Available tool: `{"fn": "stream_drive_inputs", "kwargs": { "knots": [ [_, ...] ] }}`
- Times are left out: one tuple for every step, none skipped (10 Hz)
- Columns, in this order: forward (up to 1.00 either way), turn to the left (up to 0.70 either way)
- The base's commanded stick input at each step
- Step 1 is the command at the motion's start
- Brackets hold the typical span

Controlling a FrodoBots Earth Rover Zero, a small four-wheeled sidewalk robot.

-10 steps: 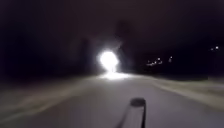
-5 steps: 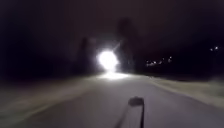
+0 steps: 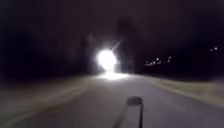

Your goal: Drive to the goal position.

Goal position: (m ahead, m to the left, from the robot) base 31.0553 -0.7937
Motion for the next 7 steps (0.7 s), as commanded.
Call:
{"fn": "stream_drive_inputs", "kwargs": {
  "knots": [
    [1.00,0.00],
    [1.00,0.00],
    [1.00,0.00],
    [1.00,0.00],
    [1.00,0.00],
    [1.00,0.00],
    [1.00,0.00]
  ]
}}
